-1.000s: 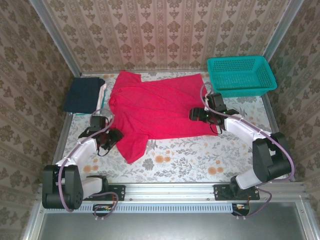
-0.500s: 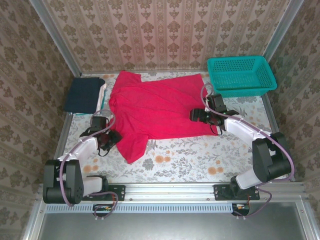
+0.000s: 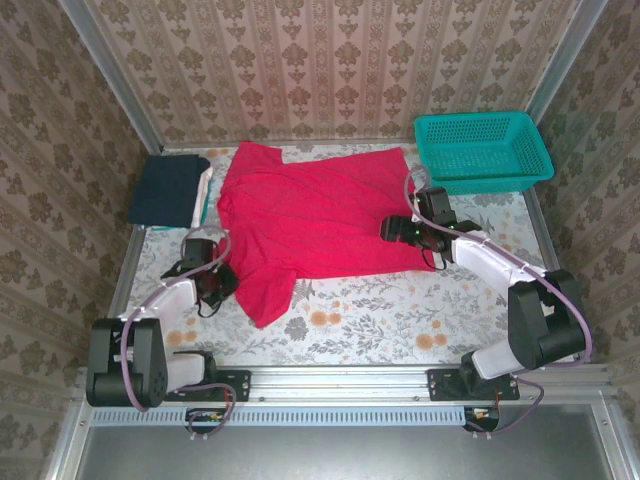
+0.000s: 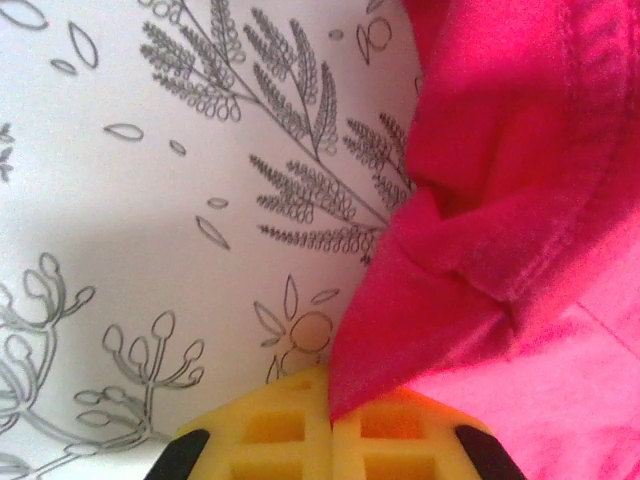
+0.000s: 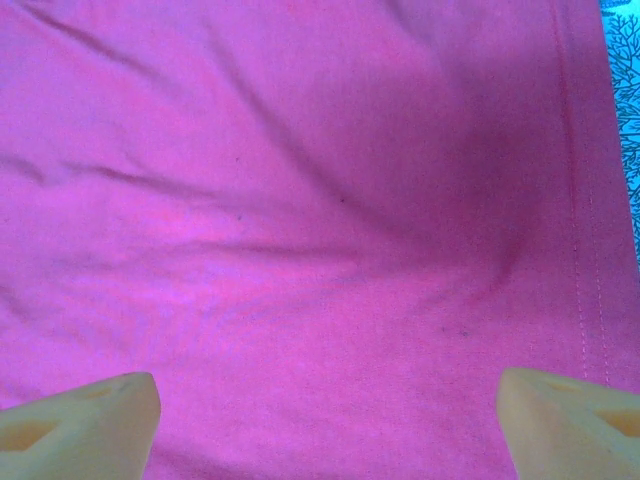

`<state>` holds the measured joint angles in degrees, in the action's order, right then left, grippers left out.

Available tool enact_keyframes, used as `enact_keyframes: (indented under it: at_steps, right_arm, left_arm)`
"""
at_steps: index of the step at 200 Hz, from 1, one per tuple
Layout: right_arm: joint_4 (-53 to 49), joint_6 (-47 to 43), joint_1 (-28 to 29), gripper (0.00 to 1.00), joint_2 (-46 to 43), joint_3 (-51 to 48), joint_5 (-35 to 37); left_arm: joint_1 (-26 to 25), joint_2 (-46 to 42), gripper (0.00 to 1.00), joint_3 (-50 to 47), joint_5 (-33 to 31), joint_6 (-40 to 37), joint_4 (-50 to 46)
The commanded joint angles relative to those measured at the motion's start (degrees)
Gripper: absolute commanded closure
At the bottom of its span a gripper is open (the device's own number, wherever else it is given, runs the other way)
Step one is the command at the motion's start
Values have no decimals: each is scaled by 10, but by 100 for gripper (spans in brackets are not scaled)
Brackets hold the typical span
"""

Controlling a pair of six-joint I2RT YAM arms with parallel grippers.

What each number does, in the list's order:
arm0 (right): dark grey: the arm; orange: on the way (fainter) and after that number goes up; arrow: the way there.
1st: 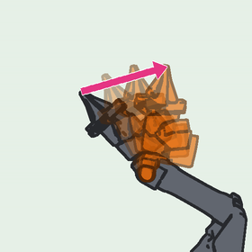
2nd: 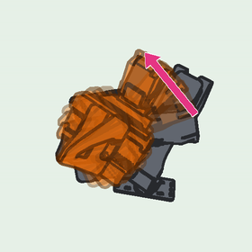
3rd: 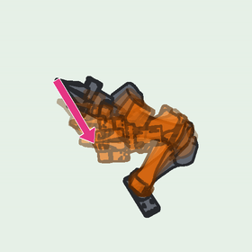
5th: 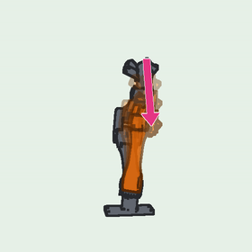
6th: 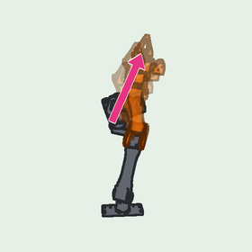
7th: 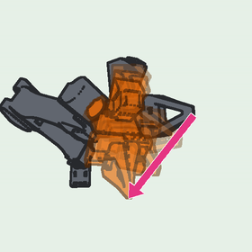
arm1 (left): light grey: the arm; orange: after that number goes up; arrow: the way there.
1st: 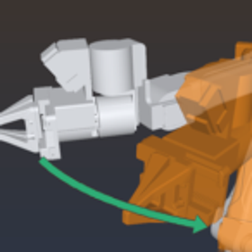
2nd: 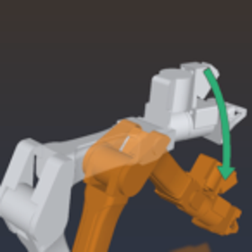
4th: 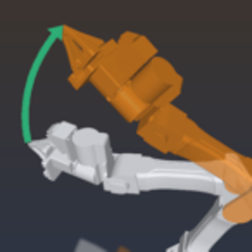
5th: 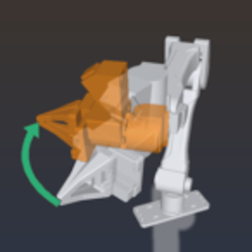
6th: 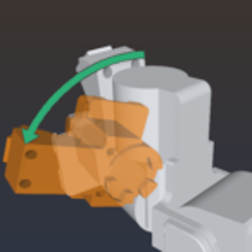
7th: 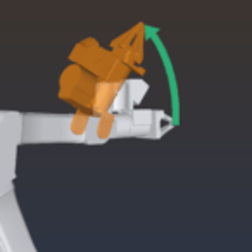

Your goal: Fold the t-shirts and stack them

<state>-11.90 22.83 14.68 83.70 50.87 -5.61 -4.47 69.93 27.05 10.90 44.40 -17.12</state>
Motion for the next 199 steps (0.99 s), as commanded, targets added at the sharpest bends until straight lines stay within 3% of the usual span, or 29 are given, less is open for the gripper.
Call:
enact_keyframes:
  at_steps: [1,56,77,108,160,199]
  right_arm:
    - [-9,12,-3,12,-18,-12,8]
    - [-37,55,-27,12,-57,-53,74]
    - [-37,56,-39,12,-76,-82,72]
    - [-36,53,-46,12,-83,-100,66]
    - [-23,55,-47,13,-66,-86,43]
    - [-17,55,-46,13,-61,-83,30]
  left_arm:
    - [2,-21,100,-15,0,-1,-9]
    - [2,-74,100,-29,0,21,-75]
    - [2,-119,79,-53,10,48,-83]
    - [2,-165,70,-88,29,83,-62]
    - [3,-145,72,-95,31,88,-14]
    - [3,-158,68,-87,39,88,-4]
